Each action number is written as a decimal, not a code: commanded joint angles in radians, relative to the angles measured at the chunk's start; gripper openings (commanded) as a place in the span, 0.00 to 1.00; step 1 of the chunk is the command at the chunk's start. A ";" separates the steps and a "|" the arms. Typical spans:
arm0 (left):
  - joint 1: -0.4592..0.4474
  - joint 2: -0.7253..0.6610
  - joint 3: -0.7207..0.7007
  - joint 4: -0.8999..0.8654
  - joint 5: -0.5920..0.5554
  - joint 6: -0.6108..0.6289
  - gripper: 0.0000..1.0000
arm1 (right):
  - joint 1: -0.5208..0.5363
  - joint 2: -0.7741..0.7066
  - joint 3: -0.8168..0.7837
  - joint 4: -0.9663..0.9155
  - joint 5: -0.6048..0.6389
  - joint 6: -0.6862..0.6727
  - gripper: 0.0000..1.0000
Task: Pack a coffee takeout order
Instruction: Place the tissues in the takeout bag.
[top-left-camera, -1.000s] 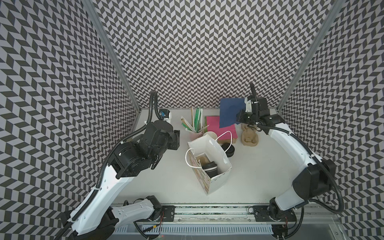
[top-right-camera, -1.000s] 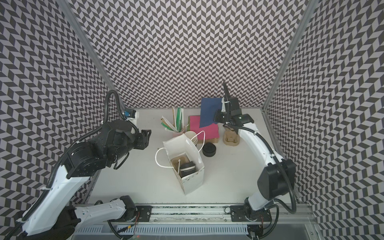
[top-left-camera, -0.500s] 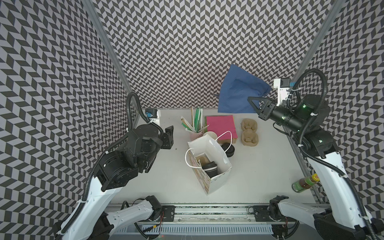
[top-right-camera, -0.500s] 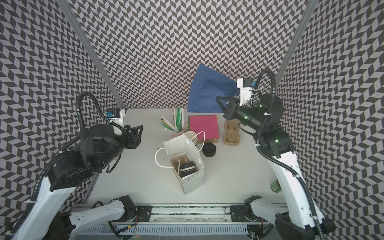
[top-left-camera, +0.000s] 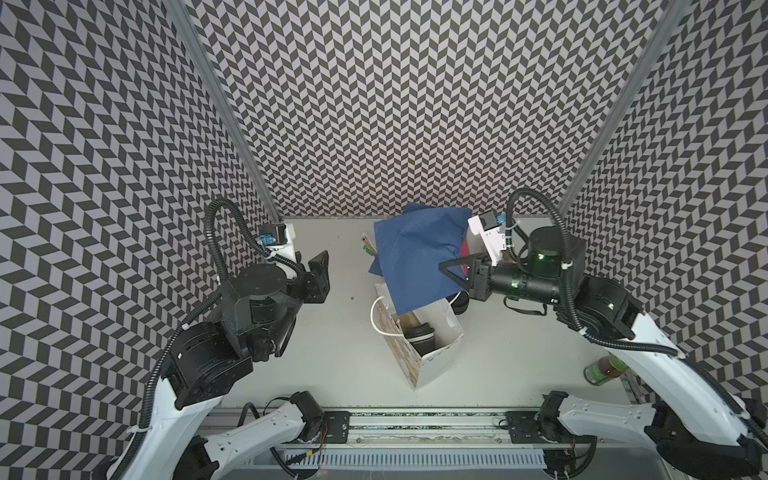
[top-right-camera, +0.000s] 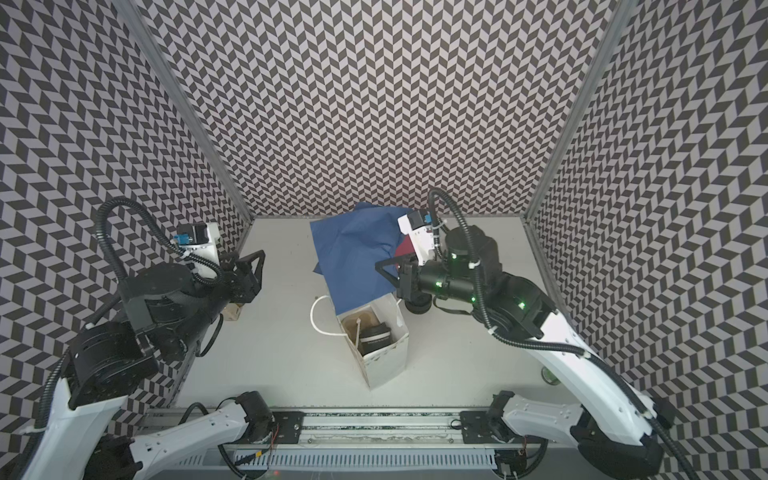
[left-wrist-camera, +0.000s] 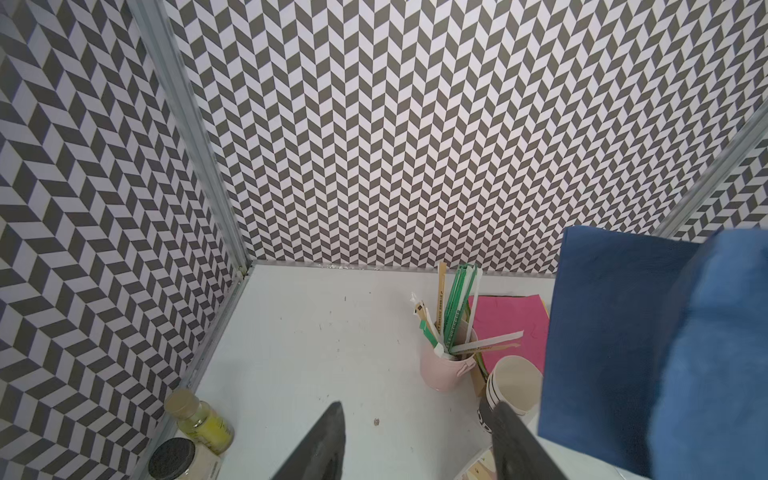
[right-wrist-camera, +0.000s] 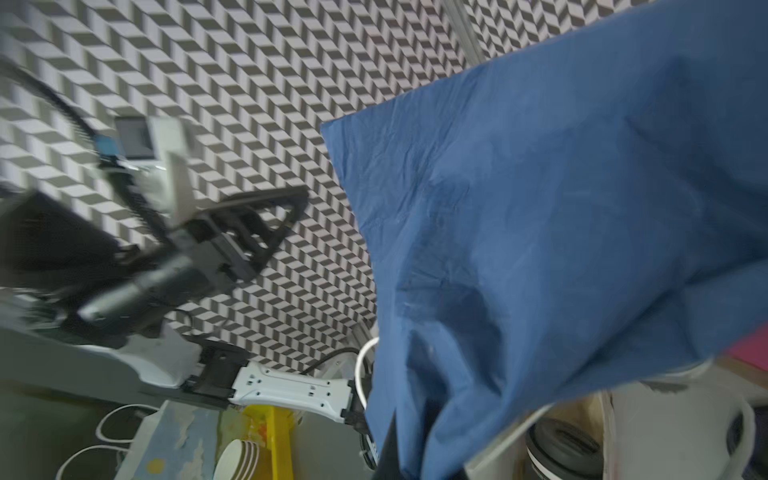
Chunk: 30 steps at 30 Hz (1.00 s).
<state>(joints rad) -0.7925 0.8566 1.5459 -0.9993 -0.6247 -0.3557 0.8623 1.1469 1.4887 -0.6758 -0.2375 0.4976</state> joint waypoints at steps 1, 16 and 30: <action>-0.006 -0.004 -0.009 0.003 -0.020 -0.007 0.57 | 0.081 0.026 0.001 -0.043 0.185 0.018 0.00; -0.006 0.000 -0.021 -0.001 -0.010 -0.004 0.57 | 0.302 0.185 -0.036 -0.375 0.416 0.121 0.00; -0.007 -0.008 -0.050 0.005 -0.002 0.000 0.57 | 0.310 0.309 0.139 -0.520 0.335 0.019 0.31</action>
<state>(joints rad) -0.7925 0.8555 1.5051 -0.9993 -0.6201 -0.3557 1.1652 1.4536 1.5520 -1.1709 0.1040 0.5442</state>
